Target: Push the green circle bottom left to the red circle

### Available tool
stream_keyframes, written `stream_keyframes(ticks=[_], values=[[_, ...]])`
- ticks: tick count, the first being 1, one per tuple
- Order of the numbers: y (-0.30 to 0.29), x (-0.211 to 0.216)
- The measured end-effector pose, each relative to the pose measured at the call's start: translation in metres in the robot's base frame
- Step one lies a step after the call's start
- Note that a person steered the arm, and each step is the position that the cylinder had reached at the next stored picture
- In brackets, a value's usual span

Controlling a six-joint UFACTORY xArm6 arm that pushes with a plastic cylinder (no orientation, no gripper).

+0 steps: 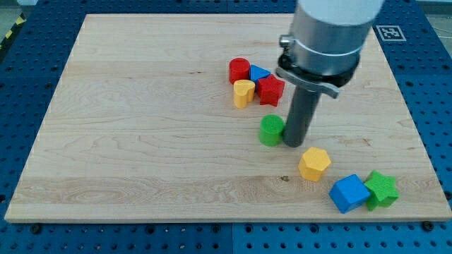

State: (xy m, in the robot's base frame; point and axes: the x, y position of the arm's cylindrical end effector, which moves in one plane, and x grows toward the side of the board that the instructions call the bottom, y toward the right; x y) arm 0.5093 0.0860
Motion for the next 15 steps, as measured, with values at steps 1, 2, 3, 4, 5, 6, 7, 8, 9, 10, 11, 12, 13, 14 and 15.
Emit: stream_keyframes(ticks=[1, 2, 3, 4, 5, 6, 7, 8, 9, 10, 11, 12, 13, 14, 15], values=[[-0.02, 0.0], [-0.046, 0.001], [-0.052, 0.001], [-0.062, 0.001], [-0.067, 0.001], [-0.068, 0.001], [-0.085, 0.0], [-0.095, -0.008], [-0.098, -0.009], [-0.079, 0.0], [-0.06, -0.007], [-0.075, -0.023], [-0.093, -0.032], [-0.094, -0.036], [-0.094, -0.036]])
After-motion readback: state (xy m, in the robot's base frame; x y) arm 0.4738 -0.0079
